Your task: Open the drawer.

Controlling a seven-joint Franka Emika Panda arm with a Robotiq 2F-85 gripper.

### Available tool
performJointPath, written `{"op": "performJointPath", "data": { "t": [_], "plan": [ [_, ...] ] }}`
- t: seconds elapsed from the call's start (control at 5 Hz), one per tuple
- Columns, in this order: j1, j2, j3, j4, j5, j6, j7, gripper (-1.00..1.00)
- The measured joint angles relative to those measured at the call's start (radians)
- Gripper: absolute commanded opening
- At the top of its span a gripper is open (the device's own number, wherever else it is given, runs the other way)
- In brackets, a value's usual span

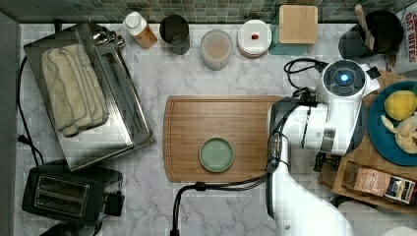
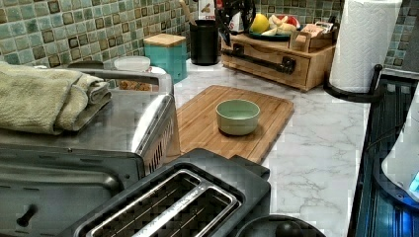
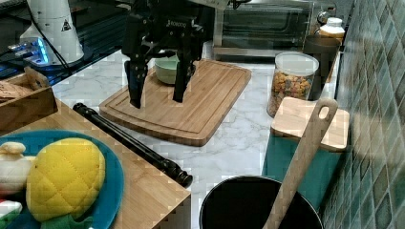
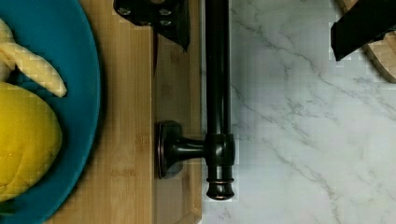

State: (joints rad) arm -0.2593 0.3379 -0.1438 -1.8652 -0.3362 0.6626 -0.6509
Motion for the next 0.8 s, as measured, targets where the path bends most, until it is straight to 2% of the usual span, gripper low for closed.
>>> {"op": "performJointPath", "data": {
  "t": [0.8],
  "plan": [
    [-0.041, 0.059, -0.006, -0.057, 0.012, 0.089, 0.0, 1.0]
  ]
}}
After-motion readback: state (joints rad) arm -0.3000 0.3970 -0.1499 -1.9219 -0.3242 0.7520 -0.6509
